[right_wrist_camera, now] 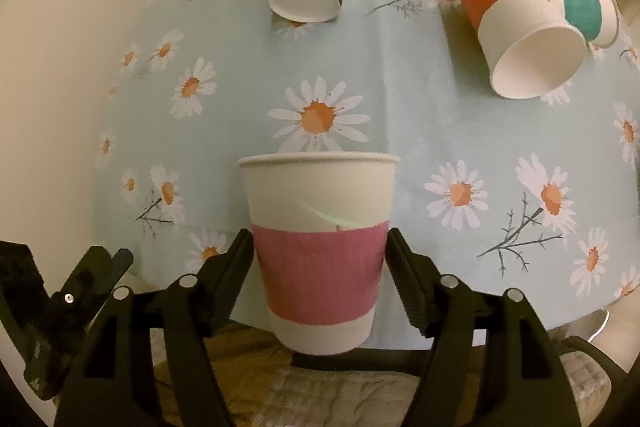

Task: Flip cup upright
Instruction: 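Rotate the held pink-banded cup upright and lower it onto the tablecloth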

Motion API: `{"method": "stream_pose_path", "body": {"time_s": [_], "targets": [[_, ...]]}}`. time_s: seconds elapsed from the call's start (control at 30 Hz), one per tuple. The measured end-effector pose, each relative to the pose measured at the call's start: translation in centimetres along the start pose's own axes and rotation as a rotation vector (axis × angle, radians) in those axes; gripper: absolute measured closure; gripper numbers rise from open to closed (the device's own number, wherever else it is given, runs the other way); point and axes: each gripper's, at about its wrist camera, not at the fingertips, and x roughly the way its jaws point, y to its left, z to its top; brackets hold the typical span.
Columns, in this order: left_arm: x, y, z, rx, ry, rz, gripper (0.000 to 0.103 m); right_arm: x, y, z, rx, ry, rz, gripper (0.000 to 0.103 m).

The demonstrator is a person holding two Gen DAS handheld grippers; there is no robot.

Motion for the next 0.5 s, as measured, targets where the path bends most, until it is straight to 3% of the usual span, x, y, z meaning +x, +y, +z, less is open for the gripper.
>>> {"method": "stream_pose_path", "body": {"time_s": [0.5], "targets": [[1.4,-2.1,-1.5,0.073,0.028,0.043,0.007,-8.7,-3.4,-4.2,-0.035,-0.145,0.09,0.035]]}}
